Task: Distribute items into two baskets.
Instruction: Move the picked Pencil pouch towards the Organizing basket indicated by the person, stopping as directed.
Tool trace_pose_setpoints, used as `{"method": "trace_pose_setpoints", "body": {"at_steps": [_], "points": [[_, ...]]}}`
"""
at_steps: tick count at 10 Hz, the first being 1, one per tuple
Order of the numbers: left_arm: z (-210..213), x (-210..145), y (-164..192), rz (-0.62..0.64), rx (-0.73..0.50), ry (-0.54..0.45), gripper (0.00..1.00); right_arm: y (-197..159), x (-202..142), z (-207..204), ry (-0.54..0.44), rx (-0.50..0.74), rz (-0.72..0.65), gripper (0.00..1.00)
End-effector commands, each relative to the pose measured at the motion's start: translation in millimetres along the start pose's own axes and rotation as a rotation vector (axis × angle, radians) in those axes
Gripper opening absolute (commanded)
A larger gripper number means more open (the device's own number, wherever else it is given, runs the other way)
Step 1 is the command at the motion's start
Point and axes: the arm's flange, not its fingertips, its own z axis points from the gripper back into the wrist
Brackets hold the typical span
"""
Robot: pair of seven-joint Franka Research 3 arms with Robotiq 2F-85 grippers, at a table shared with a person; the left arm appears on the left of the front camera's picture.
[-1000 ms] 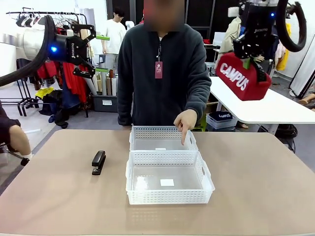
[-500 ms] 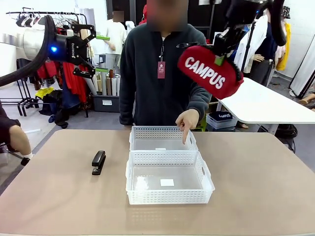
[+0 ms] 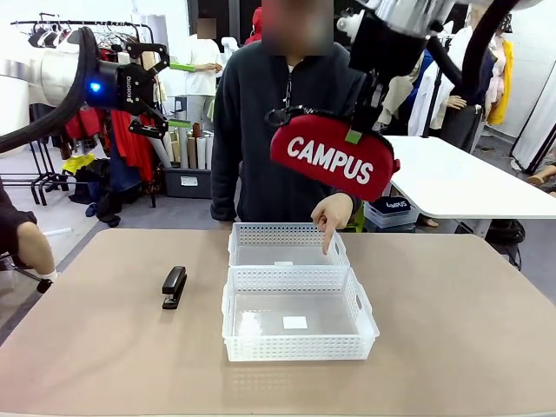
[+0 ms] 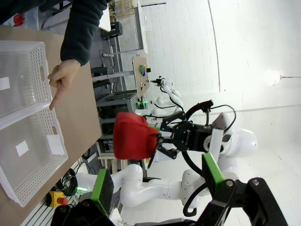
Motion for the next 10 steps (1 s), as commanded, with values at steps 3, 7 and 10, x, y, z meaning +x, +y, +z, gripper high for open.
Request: {"method": "trace_pose_setpoints", "body": {"at_steps": [3, 7, 10], "points": [[1.1, -1.0, -1.5, -0.002, -0.001, -0.001, 1.0, 29.6, 5.0, -59.3, 0.015, -0.055, 0.261, 0.0], [1.1, -1.0, -1.5, -0.002, -0.001, -0.001, 1.0, 44.2, 8.9, -100.0, 0.083, -0.144, 0.467, 0.0], [1.1, -1.0, -1.5, -0.002, -0.001, -0.001, 1.0, 43.8, 5.5, -108.1, 0.109, -0.151, 0.46, 0.0]]}}
